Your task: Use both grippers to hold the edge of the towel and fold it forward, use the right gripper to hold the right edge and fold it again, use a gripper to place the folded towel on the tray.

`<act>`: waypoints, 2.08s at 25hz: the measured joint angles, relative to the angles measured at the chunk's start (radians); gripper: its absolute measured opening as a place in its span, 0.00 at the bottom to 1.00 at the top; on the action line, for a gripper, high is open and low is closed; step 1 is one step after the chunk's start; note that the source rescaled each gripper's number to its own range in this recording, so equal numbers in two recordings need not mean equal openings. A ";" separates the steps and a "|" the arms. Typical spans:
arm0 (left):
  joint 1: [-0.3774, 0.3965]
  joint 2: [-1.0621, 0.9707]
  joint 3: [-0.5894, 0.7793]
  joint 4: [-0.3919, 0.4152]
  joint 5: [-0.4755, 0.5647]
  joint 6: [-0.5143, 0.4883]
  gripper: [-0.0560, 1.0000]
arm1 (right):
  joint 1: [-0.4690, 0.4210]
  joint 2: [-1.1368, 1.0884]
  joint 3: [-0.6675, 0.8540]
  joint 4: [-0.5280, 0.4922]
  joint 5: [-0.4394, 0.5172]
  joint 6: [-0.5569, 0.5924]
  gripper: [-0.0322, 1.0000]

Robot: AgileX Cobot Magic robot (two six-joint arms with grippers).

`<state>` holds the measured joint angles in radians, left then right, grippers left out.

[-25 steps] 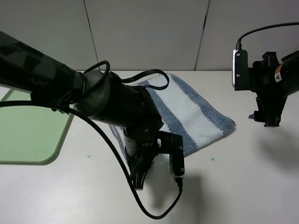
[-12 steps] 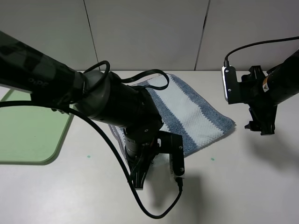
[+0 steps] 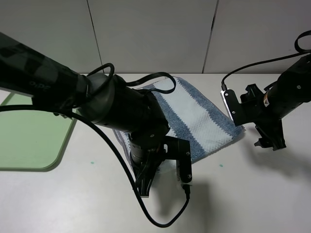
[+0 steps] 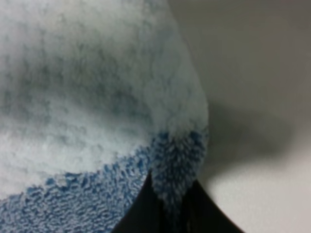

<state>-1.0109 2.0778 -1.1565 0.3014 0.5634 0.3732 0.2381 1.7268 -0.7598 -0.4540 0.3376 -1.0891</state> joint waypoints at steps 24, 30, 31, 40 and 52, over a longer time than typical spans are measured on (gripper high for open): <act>0.000 0.000 0.000 0.000 -0.001 0.000 0.06 | 0.058 0.131 -0.009 0.009 -0.140 -0.112 1.00; 0.000 0.000 0.000 0.000 -0.001 0.000 0.06 | 0.058 0.152 -0.017 -0.001 -0.157 -0.115 0.98; 0.000 0.000 0.000 0.000 -0.001 0.000 0.06 | 0.058 0.155 -0.018 -0.001 -0.158 -0.115 0.95; 0.000 0.000 0.000 0.000 -0.001 0.000 0.06 | 0.058 0.171 -0.020 -0.005 -0.186 -0.119 0.75; 0.000 0.000 0.000 0.000 -0.001 0.000 0.06 | 0.058 0.182 -0.020 -0.004 -0.202 -0.119 0.36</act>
<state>-1.0109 2.0778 -1.1565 0.3014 0.5624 0.3732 0.2963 1.9084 -0.7800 -0.4577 0.1357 -1.2081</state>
